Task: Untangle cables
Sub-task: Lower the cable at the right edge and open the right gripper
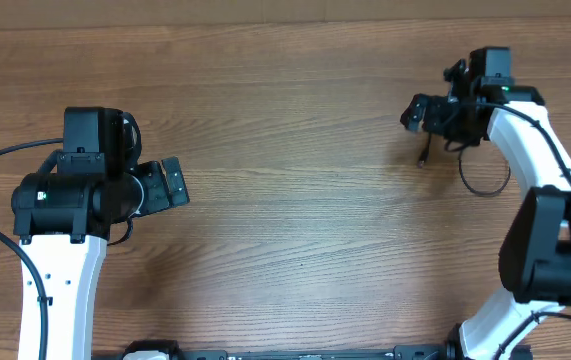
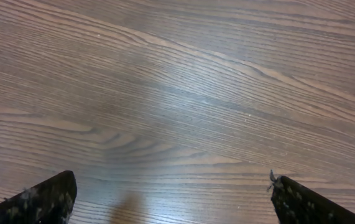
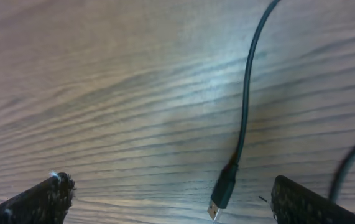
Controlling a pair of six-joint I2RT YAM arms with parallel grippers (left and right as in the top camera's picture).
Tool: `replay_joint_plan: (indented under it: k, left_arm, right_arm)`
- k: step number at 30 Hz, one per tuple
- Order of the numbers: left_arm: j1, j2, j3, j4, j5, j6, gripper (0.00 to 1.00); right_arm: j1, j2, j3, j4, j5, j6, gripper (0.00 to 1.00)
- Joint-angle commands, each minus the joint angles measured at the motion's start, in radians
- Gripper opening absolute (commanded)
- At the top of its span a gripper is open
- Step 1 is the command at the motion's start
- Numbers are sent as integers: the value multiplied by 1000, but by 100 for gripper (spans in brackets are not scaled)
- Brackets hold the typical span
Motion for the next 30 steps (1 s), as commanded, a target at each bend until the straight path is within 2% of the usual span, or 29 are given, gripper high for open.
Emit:
replay_joint_plan:
  k: [1, 8, 10, 15, 21, 30]
  left_arm:
    - [5, 2, 3, 1, 3, 19, 100]
    - [5, 2, 3, 2, 3, 19, 100]
    - [5, 2, 3, 1, 3, 19, 100]
    - [5, 2, 3, 2, 3, 19, 99]
    - [5, 2, 3, 1, 3, 19, 100]
    - [5, 2, 3, 1, 3, 19, 100]
  right_arm:
    - [6, 55, -12, 7, 32, 15, 100]
    - [6, 135, -12, 3, 125, 32, 100]
    - [6, 147, -12, 6, 129, 32, 95]
    - [6, 153, -12, 1, 184, 32, 73]
    - [6, 153, -12, -13, 269, 31, 69]
    - [6, 153, -12, -45, 354, 21, 57]
